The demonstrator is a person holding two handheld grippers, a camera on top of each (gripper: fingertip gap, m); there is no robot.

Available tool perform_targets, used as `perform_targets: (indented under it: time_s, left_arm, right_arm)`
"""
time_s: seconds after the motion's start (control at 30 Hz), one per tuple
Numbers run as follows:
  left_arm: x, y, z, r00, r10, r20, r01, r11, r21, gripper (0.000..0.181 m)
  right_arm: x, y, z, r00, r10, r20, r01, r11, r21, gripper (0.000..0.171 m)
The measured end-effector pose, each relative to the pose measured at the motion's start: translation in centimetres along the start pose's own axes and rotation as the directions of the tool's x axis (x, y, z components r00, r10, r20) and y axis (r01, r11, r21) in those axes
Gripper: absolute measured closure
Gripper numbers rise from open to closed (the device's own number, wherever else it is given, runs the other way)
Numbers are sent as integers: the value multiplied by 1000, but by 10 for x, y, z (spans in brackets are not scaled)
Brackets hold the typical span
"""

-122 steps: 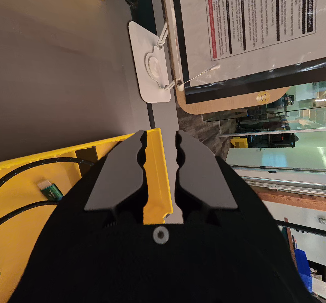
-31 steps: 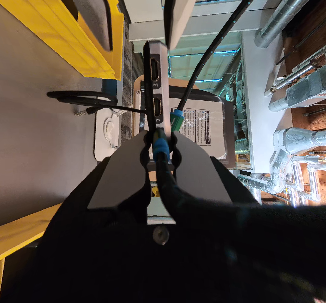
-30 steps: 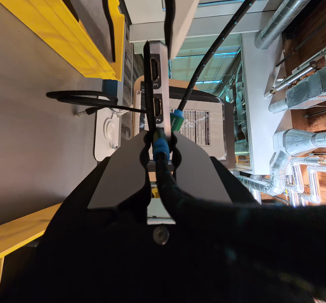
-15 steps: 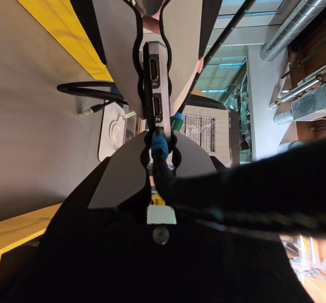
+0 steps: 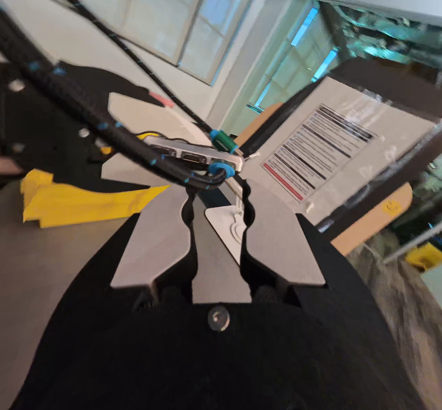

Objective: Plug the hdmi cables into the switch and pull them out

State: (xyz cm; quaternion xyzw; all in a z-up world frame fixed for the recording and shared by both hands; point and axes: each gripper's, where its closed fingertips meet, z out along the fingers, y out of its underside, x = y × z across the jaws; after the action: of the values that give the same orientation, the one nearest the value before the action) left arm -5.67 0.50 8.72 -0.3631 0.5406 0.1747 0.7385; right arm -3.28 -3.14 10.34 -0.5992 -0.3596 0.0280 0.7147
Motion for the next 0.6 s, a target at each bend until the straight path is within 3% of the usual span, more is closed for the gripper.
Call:
perform_targets:
  time_s: [0.17,0.6]
  left_arm:
    - [6,2,5,998,67,20,-67,997,-36,159]
    - [31,2,14,993,116,-4,-116,992,-42,159]
  right_arm:
    - [7,5,4,988,98,-116,-100,995,-11,139]
    - [11,37,12,977,211,-28,-213,974,-81,149]
